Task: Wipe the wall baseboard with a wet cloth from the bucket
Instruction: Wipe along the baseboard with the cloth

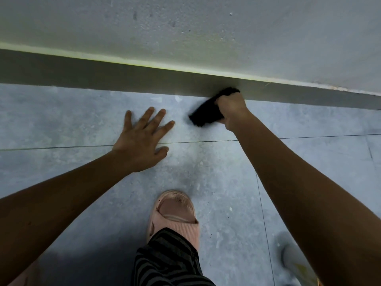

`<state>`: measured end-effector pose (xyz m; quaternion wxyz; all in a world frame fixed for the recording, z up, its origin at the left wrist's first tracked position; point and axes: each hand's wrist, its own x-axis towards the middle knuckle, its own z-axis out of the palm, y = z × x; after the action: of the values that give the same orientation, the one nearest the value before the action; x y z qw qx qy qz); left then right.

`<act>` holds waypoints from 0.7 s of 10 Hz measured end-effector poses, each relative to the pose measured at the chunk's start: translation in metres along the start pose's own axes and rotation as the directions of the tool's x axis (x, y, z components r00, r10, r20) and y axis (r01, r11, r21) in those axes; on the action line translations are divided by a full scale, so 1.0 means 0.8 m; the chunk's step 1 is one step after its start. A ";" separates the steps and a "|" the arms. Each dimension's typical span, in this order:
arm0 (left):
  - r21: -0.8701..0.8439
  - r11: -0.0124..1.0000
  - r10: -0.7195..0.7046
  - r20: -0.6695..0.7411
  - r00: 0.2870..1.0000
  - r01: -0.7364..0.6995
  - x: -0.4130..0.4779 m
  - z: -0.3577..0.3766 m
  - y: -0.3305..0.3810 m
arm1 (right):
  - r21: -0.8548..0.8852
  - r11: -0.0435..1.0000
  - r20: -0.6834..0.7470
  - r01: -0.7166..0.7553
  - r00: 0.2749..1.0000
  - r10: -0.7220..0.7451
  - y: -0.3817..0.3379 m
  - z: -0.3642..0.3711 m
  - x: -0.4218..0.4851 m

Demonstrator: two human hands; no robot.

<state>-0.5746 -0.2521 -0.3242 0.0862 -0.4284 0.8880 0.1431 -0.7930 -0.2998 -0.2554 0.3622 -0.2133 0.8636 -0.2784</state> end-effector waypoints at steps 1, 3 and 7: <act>-0.005 1.000 -0.006 0.009 1.000 0.006 0.000 -0.001 0.001 | -0.453 0.886 -0.054 0.102 0.989 -0.141 0.023 -0.016 0.003; -0.019 1.000 -0.008 0.006 1.000 0.008 -0.001 -0.002 0.002 | -0.753 0.656 -0.097 0.053 0.977 -0.191 0.055 -0.045 0.026; -0.001 1.000 -0.007 -0.018 1.000 0.007 -0.001 0.002 0.001 | -0.866 0.471 0.034 0.166 0.961 -0.276 0.066 -0.006 0.006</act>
<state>-0.5745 -0.2506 -0.3252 0.0786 -0.4329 0.8872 0.1393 -0.8084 -0.2614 -0.2888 0.1201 -0.4589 0.8702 0.1332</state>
